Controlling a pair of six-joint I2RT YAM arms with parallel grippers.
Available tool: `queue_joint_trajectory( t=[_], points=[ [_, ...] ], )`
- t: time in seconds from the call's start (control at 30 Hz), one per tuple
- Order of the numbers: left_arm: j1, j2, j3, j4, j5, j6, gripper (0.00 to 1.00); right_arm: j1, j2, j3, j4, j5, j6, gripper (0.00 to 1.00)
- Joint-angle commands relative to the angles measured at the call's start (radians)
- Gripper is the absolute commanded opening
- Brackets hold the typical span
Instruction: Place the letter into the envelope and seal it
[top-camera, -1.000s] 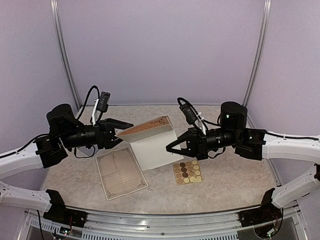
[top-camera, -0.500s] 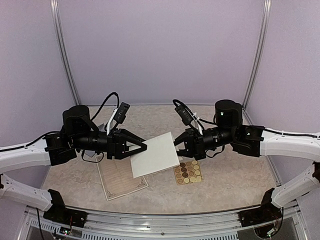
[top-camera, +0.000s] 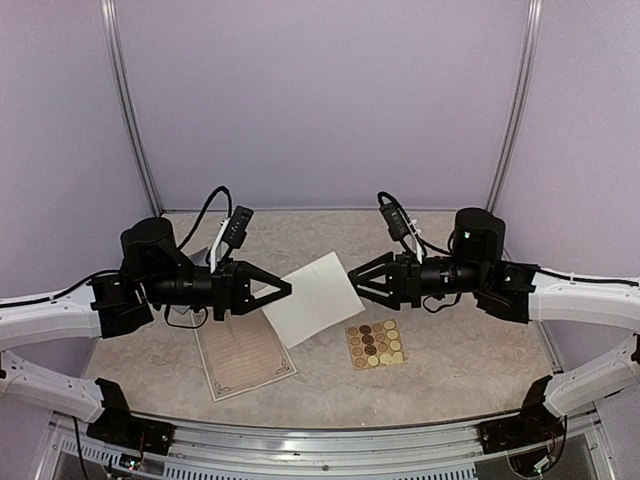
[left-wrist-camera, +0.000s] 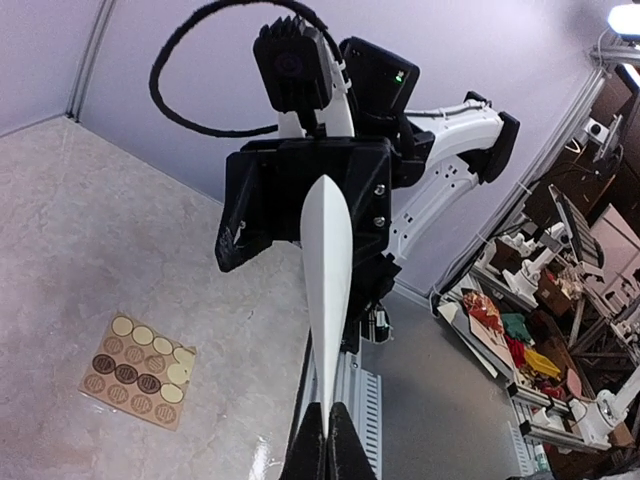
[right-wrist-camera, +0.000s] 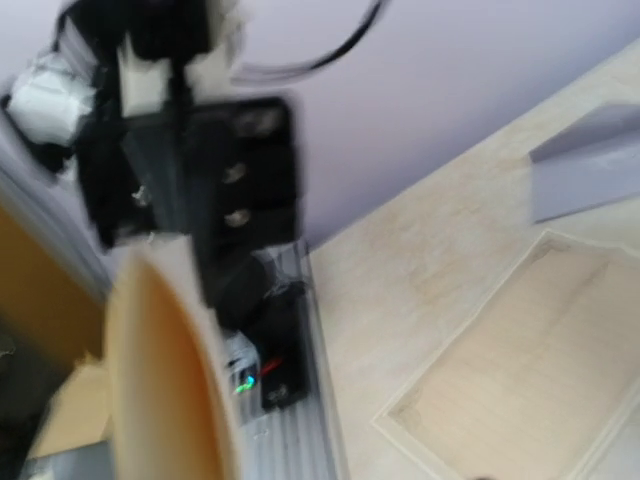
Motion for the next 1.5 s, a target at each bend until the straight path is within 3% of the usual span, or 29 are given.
queue_joint_trajectory(
  t=[0.0, 0.1, 0.3, 0.53, 0.7, 0.77, 0.87, 1.07, 1.13, 1.33, 1.47],
  points=[
    [-0.005, -0.077, -0.098, 0.261, -0.165, -0.092, 0.0, -0.021, -0.084, -0.13, 0.289, 0.159, 0.164, 0.71],
    [-0.008, -0.12, -0.16, 0.402, -0.313, -0.151, 0.0, -0.007, -0.099, -0.197, 0.41, 0.257, 0.224, 0.85],
    [-0.015, -0.151, -0.234, 0.582, -0.429, -0.211, 0.0, 0.081, -0.034, -0.212, 0.6, 0.35, 0.25, 0.92],
    [-0.038, -0.125, -0.23, 0.598, -0.424, -0.227, 0.0, 0.146, 0.156, -0.051, 0.651, 0.314, 0.254, 0.92],
    [-0.048, -0.114, -0.23, 0.599, -0.422, -0.225, 0.0, 0.162, 0.276, 0.044, 0.732, 0.246, 0.283, 0.86],
    [-0.049, -0.114, -0.231, 0.597, -0.419, -0.223, 0.0, 0.161, 0.309, 0.066, 0.772, 0.229, 0.304, 0.8],
    [-0.05, -0.114, -0.232, 0.584, -0.419, -0.219, 0.0, 0.162, 0.343, 0.081, 0.843, 0.216, 0.328, 0.6],
    [-0.051, -0.107, -0.225, 0.506, -0.407, -0.191, 0.0, 0.16, 0.344, 0.07, 0.894, 0.262, 0.32, 0.02],
    [-0.048, -0.104, -0.206, 0.442, -0.407, -0.171, 0.0, 0.16, 0.33, 0.056, 0.88, 0.288, 0.308, 0.0],
    [0.05, -0.132, -0.107, 0.115, -0.472, -0.098, 0.55, 0.12, 0.21, 0.002, 0.643, 0.4, 0.237, 0.0],
    [0.255, -0.156, -0.041, -0.133, -0.492, -0.089, 0.74, 0.075, 0.114, -0.036, 0.427, 0.469, 0.177, 0.0]
  ],
)
